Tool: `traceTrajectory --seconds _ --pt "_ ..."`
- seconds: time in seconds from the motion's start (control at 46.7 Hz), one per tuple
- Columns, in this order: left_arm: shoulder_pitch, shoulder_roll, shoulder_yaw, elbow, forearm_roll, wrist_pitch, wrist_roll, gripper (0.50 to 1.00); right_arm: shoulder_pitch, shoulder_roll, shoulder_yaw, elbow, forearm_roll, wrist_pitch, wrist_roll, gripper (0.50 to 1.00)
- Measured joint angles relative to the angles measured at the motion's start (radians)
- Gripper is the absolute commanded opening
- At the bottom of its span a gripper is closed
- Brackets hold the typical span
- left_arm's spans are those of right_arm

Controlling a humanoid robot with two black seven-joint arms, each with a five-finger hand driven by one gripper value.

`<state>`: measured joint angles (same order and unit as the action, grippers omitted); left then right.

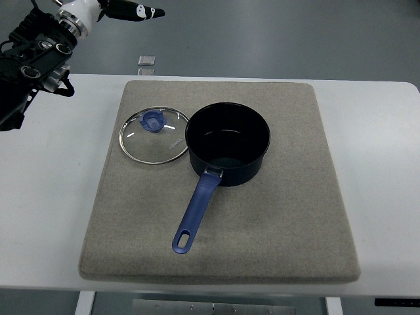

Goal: Open pot lid and place left with left hand

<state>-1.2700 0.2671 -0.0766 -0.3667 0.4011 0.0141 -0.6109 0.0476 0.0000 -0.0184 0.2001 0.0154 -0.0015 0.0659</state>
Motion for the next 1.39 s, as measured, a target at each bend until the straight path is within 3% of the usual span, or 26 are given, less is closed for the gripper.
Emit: traceTrajectory --seconds 0.535,0.599,0.706,1.006,1.263,1.391 --pt "0.049 -0.079 -0.064 0.04 -0.54 -0.014 0.001 0.99 0.0 0.0 0.0 0.001 0.0 0.0 0.0 0.917" --pt "0.067 -0.085 -0.112 0.041 -0.555 -0.022 0.035 0.99 0.0 0.0 0.0 0.0 0.0 0.0 0.0 0.917" --pt "0.098 -0.087 -0.208 0.047 -0.559 -0.06 0.074 0.988 0.0 0.0 0.0 0.0 0.0 0.0 0.0 0.917" --pt "0.141 -0.104 -0.276 0.105 -0.56 -0.2 0.073 0.979 0.0 0.0 0.0 0.0 0.0 0.0 0.0 0.917" --pt "0.141 -0.108 -0.312 0.106 -0.617 -0.175 0.094 0.966 0.0 0.0 0.0 0.0 0.0 0.0 0.0 0.917" --pt "0.141 -0.126 -0.32 0.098 -0.669 -0.1 0.207 0.966 0.0 0.0 0.0 0.0 0.0 0.0 0.0 0.917"
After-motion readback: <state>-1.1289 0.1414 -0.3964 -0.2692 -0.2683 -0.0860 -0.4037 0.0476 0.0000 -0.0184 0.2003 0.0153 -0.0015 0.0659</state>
